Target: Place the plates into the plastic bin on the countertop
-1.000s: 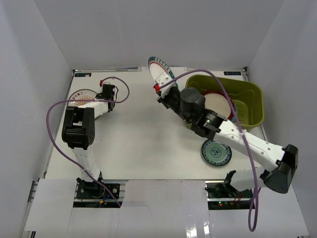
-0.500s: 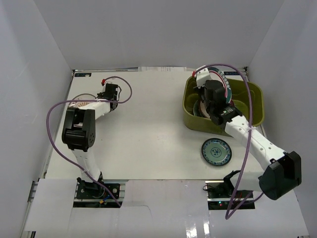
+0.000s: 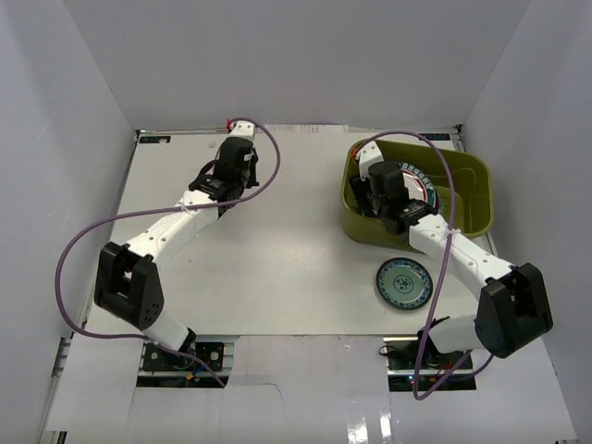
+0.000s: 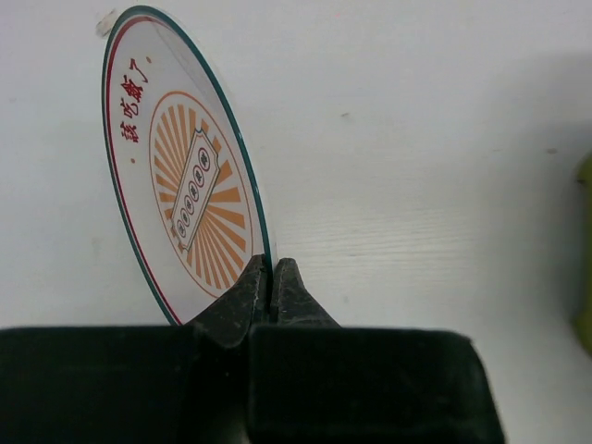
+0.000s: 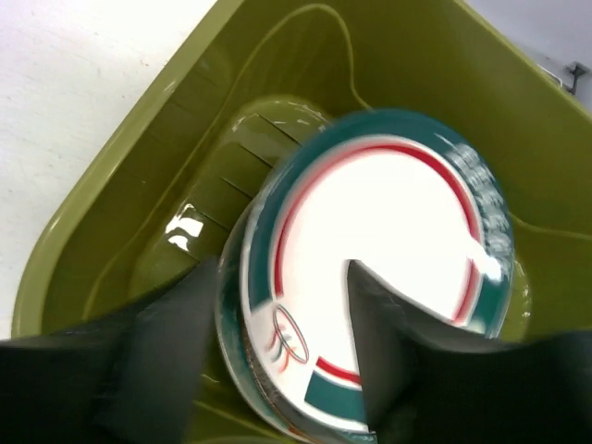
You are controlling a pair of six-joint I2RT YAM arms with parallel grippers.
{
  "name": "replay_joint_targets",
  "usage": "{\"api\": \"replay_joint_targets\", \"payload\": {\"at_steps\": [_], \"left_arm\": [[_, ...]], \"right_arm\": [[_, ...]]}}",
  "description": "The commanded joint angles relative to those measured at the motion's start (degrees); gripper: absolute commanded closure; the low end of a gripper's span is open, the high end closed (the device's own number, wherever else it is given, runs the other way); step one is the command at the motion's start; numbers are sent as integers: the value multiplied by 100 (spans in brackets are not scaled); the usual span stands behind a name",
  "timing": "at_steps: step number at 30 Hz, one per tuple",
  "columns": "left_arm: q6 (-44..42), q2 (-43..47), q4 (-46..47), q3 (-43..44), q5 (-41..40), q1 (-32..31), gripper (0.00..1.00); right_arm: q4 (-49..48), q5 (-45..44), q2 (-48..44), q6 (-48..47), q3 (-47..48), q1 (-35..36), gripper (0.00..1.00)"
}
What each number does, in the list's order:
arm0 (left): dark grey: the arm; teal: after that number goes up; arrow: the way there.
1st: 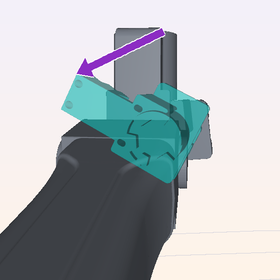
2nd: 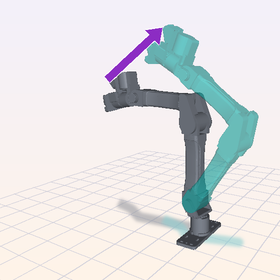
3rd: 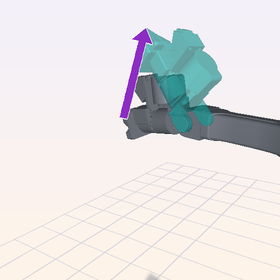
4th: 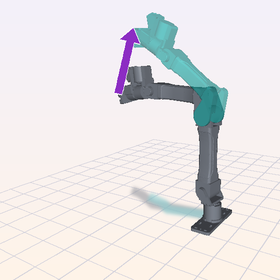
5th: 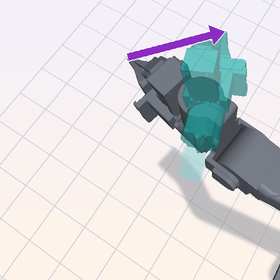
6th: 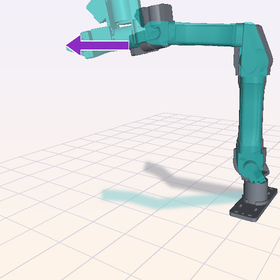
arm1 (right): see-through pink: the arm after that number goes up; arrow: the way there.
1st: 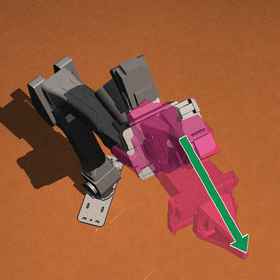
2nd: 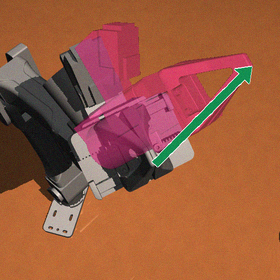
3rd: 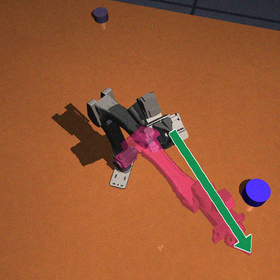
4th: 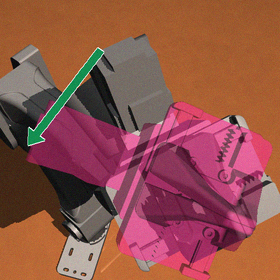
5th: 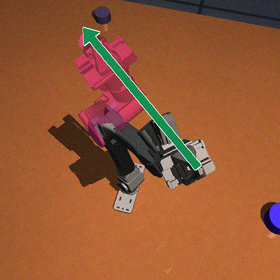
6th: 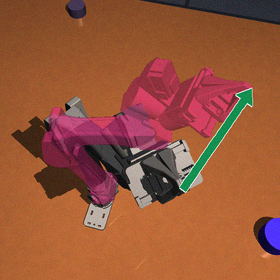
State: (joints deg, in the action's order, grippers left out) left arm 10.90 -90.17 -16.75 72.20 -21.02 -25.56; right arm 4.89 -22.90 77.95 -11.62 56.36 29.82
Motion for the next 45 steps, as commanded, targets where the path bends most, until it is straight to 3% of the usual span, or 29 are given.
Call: {"api": "replay_joint_targets", "payload": {"at_steps": [1, 4, 8, 10, 13, 14, 15, 20, 26, 30, 37, 39, 40, 44, 45], "left_arm": [[211, 570, 32, 539, 229, -440, 100], [238, 589, -30, 1012, 221, -1046, 100], [63, 317, -12, 1760, -16, -2125, 100], [-69, -16, 14, 2303, -192, -2496, 100], [-394, -639, 49, 3181, -429, -3347, 100], [-500, -825, 84, 3421, -499, -3498, 100], [-744, -1009, 93, 3649, -578, -3639, 100], [-1361, -2335, 85, 5247, -852, -4237, 100], [-1704, -3522, 172, 6278, -685, -4378, 100], [-2126, -4094, 348, 6665, -650, -4387, 100], [-2619, -4536, 480, 6596, -360, -4387, 100], [-2601, -4536, 480, 6526, -316, -4387, 83], [-2601, -4510, 489, 6517, -307, -4387, 63], [-2522, -4326, 576, 6491, -228, -4387, 19], [-2479, -4264, 655, 6464, -184, -4387, 16]], "right_arm": [[-77, 57, -201, 414, 200, -29, 32], [73, 144, -586, 774, 437, -125, 13], [328, -56, -1290, 1415, 727, -301, 13], [399, -485, -1806, 1846, 771, -415, 19], [390, -900, -2641, 2294, 745, -547, 73], [390, -962, -2862, 2365, 762, -565, 87], [390, -1032, -3039, 2418, 806, -565, 92], [425, -1340, -4198, 2410, 1000, -574, 92], [759, -1613, -4736, 2340, 1009, -565, 92], [970, -1709, -5035, 2296, 868, -565, 92], [1295, -1709, -5273, 2287, 666, -548, 92], [1340, -1736, -5343, 2295, 631, -548, 92], [1340, -1745, -5369, 2295, 631, -539, 92], [1445, -1745, -5334, 2322, 666, -548, 87], [1462, -1719, -5334, 2339, 683, -539, 85]]}}
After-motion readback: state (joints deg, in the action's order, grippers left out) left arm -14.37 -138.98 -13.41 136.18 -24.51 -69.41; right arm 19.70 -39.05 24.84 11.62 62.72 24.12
